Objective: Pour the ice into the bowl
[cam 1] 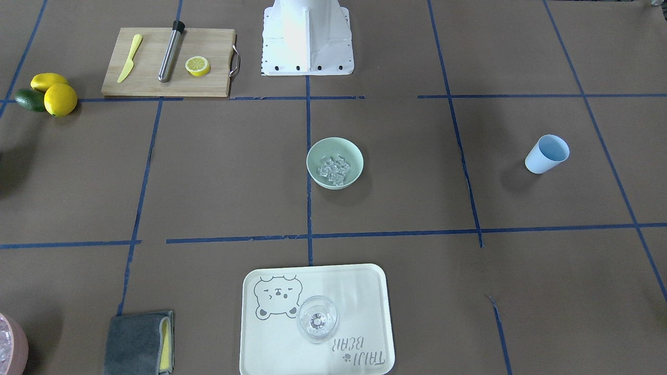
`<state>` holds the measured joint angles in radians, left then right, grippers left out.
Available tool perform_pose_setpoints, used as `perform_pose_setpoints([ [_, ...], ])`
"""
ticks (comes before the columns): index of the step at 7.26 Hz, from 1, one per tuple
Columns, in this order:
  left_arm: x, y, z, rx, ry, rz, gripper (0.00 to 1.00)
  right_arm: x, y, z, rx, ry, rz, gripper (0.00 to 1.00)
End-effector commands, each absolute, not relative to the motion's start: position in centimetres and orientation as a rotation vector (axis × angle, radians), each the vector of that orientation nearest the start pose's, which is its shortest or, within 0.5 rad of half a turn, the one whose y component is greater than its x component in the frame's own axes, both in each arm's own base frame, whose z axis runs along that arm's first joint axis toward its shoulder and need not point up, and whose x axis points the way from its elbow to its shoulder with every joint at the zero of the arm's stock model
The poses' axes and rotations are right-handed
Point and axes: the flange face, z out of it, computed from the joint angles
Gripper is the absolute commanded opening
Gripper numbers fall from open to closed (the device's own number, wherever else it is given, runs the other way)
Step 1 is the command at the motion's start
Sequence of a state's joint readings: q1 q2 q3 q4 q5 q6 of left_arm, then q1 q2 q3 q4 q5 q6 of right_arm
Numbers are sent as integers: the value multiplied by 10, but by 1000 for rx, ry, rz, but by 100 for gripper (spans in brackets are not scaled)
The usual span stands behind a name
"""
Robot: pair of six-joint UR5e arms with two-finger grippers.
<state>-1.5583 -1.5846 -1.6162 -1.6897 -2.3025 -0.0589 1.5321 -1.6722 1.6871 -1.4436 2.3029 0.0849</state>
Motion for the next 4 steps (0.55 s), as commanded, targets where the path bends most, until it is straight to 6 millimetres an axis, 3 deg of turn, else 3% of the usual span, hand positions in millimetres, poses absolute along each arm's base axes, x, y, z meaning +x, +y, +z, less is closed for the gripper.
perform_pose_setpoints([
  [1, -85, -462, 645, 95, 854, -64, 100, 40, -475, 597, 157, -759, -44, 100],
  [3, -86, -464, 637, 105, 847, -60, 100, 10, -470, 523, 252, -822, -144, 100],
  [4, -85, -467, 629, 121, 845, -50, 100, -31, -484, 484, 263, -882, -203, 100],
])
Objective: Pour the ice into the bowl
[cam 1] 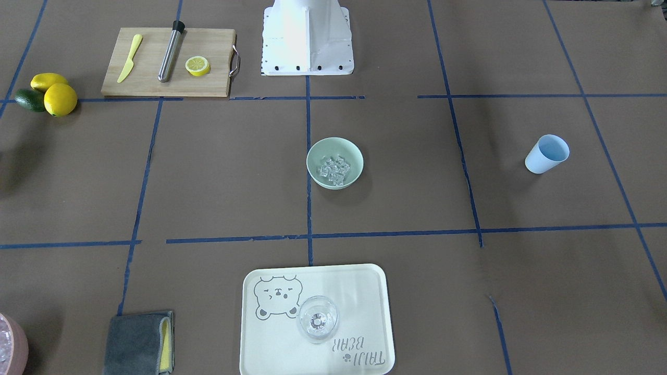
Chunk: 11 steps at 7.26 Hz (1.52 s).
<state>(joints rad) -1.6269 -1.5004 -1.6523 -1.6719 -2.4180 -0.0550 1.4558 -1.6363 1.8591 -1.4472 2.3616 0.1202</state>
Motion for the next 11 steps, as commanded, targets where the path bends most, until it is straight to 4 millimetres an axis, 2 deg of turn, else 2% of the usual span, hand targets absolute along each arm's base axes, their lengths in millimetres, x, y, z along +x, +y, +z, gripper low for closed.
perform_pose_setpoints([
  [1, -86, -465, 630, 122, 817, -50, 100, -65, -493, 441, 243, -921, -151, 100],
  [3, -91, -463, 635, 118, 760, -61, 100, -136, -481, 375, 214, -973, -148, 100],
  [4, -90, -448, 647, 100, 760, -67, 100, -187, -474, 332, 209, -981, -109, 100],
  [5, -90, -455, 643, 109, 751, -59, 100, -250, -463, 293, 185, -992, -69, 100],
  [7, -89, -451, 643, 132, 757, 8, 100, -359, -427, 227, 132, -941, -20, 100],
  [8, -90, -451, 642, 136, 757, 10, 100, -402, -410, 202, 173, -869, -31, 100],
  [9, -90, -451, 641, 138, 757, 10, 100, -439, -406, 193, 167, -854, -51, 95],
  [10, -89, -450, 642, 138, 758, 10, 100, -480, -404, 176, 120, -859, -8, 90],
  [11, -89, -449, 643, 136, 757, 11, 100, -518, -403, 167, 126, -839, 3, 89],
])
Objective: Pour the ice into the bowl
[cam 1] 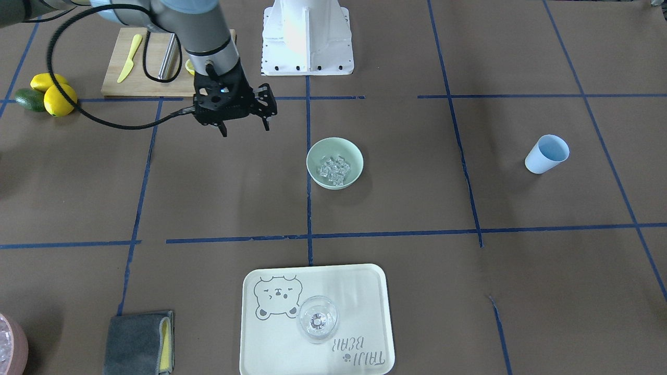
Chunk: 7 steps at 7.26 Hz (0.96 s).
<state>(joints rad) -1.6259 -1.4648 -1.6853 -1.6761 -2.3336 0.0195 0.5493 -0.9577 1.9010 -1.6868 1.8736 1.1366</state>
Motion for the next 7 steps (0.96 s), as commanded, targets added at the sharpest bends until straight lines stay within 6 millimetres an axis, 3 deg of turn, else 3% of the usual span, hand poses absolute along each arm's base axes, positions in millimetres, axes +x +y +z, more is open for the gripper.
perform_pose_setpoints([
  [1, -90, -449, 643, 139, 756, 13, 100, -555, -409, 171, 158, -844, 12, 89],
  [2, -90, -448, 644, 137, 757, 12, 100, -579, -419, 186, 163, -865, 21, 88],
  [4, -90, -447, 644, 136, 755, 11, 100, -607, -427, 184, 164, -851, 19, 82],
  [7, -90, -447, 646, 134, 755, 12, 100, -613, -424, 191, 153, -837, 14, 49],
])
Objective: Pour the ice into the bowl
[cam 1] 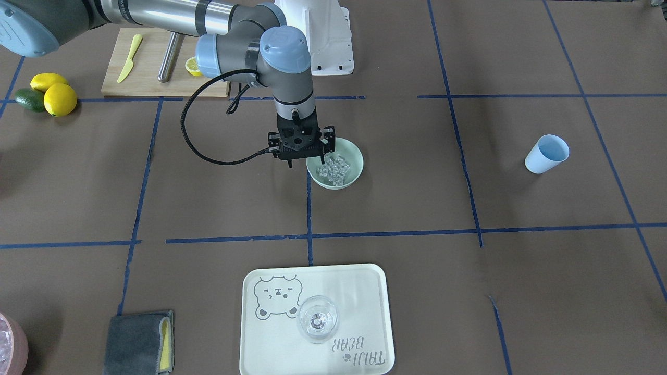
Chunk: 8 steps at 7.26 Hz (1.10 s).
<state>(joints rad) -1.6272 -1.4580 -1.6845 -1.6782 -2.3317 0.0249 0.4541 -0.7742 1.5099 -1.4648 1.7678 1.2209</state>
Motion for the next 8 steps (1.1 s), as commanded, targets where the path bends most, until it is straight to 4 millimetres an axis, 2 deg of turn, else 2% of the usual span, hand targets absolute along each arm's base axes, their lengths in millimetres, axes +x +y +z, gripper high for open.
perform_pose_setpoints([
  [1, -90, -447, 646, 133, 755, 10, 100, -613, -424, 191, 153, -837, 14, 40],
  [2, -90, -447, 646, 133, 754, 10, 100, -612, -425, 191, 153, -837, 16, 24],
  [3, -90, -447, 646, 133, 754, 10, 100, -613, -424, 191, 152, -837, 12, 0],
  [6, -90, -447, 646, 133, 754, 10, 100, -608, -424, 184, 161, -854, 6, 0],
  [7, -90, -447, 646, 132, 754, 12, 100, -595, -425, 172, 172, -883, 11, 0],
  [8, -90, -447, 646, 133, 754, 12, 100, -567, -431, 153, 200, -928, 24, 0],
])
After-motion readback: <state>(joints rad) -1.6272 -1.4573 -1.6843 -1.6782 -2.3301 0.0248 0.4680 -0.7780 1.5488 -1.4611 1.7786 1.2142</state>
